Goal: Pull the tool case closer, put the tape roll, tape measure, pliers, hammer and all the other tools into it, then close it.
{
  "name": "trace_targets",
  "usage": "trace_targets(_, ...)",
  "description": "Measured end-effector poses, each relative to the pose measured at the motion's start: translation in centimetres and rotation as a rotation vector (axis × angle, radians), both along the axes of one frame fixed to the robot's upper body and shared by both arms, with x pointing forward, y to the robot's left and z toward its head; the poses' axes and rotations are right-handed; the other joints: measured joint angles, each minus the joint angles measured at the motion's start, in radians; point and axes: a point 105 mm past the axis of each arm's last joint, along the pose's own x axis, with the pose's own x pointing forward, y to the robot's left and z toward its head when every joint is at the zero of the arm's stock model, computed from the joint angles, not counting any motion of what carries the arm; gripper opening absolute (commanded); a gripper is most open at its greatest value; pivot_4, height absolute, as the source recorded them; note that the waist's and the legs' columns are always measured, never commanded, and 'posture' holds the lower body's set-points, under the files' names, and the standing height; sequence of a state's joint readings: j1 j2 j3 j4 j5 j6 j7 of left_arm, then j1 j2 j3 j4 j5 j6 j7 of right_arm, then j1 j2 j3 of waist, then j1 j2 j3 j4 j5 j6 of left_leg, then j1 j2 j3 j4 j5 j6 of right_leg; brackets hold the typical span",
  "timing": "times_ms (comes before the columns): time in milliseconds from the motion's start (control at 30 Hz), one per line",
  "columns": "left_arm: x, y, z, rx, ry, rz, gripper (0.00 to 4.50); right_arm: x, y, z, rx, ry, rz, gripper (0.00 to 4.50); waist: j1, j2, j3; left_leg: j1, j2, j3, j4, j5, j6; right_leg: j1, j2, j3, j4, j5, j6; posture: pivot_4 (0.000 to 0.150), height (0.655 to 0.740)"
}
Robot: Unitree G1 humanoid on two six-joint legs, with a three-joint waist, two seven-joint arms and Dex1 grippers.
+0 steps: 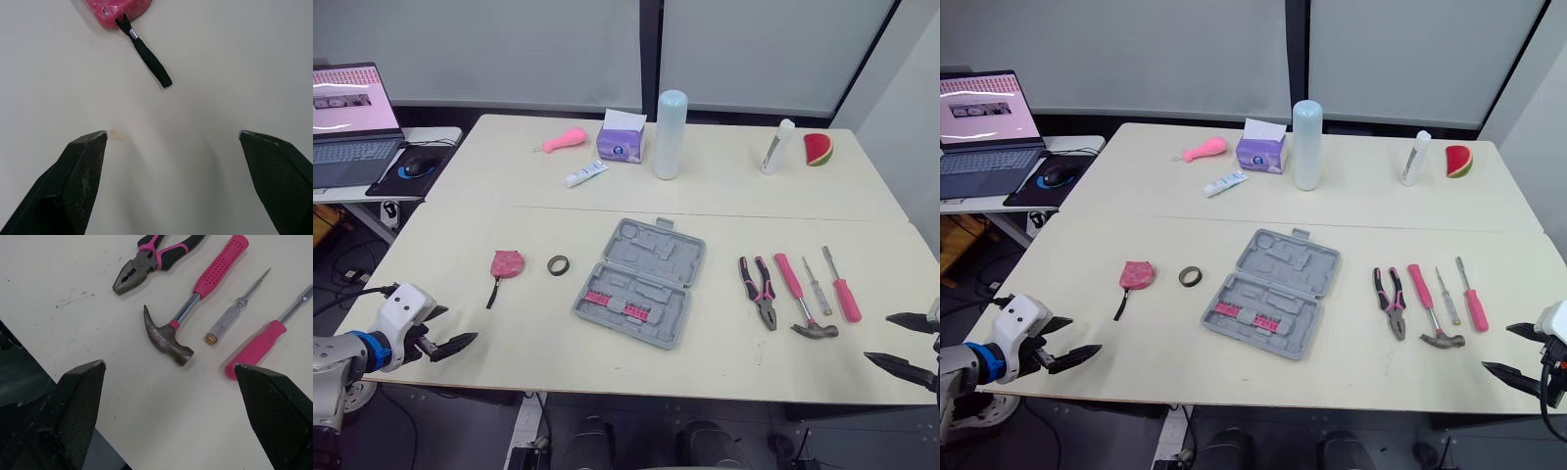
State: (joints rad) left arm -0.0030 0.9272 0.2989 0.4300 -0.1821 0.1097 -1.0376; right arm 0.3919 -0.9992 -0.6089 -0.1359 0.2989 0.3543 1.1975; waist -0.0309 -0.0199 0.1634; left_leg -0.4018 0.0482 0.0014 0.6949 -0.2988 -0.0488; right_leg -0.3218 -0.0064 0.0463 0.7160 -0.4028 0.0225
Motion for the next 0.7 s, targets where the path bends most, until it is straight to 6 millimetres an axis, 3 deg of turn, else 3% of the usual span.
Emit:
trace_targets(333, -0.2, 0.0, -0.2, -0.008, 0.023, 0.015, 4.48, 0.1, 0.1, 0.0, 0.000, -0.018, 0.001, 4.50, 0.000, 0.000, 0.000, 0.000, 0.000, -0.001, 0.000, 0.000, 0.000, 0.001, 0.000, 0.000, 0.000, 0.000, 0.000, 0.150, 0.6921)
trace_targets(700, 0.2, -0.9, 0.8, -0.125, 0.003, -0.010, 4.48, 0.4, 0.2, 0.2, 0.020, -0.049, -0.006, 4.50, 0.000, 0.000, 0.000, 0.000, 0.000, -0.001, 0.000, 0.000, 0.000, 0.001, 0.000, -0.001, 0.000, 0.000, 0.000, 0.150, 0.6921)
